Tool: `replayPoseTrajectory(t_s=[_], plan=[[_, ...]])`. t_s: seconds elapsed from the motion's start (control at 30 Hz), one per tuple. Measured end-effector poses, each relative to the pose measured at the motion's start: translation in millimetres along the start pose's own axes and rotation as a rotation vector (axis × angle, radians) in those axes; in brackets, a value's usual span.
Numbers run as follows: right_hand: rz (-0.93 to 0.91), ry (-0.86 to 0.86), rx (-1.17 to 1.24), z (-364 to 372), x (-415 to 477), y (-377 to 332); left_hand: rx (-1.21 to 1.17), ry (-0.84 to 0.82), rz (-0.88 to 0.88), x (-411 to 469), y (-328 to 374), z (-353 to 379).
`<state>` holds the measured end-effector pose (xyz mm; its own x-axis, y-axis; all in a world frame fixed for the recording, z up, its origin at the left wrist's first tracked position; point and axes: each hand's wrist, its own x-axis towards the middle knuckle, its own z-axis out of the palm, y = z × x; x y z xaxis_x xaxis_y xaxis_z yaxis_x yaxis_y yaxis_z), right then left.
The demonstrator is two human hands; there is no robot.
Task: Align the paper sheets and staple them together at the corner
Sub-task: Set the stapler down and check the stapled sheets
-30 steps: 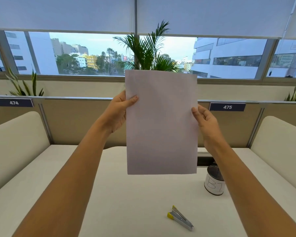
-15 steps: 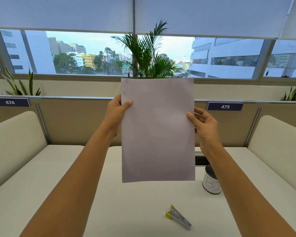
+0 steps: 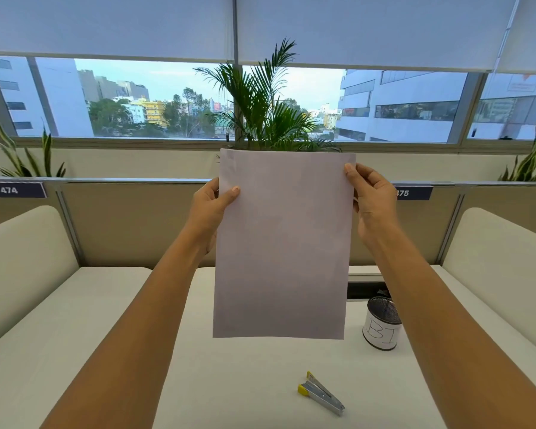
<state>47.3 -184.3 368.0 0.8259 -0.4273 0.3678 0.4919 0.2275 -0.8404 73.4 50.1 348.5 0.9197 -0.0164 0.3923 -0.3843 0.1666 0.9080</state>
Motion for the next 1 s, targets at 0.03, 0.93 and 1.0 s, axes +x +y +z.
replayPoseTrajectory(t_s=[0.03,0.93,1.0], plan=[[0.0,0.008,0.004,2,1,-2,-0.009,-0.002,-0.002,0,-1,0],[-0.004,-0.058,-0.037,-2,-8,8,-0.056,0.056,0.005,5,-4,1],[-0.004,-0.013,-0.031,-1,-9,10,0.032,0.174,0.01,7,-8,4]])
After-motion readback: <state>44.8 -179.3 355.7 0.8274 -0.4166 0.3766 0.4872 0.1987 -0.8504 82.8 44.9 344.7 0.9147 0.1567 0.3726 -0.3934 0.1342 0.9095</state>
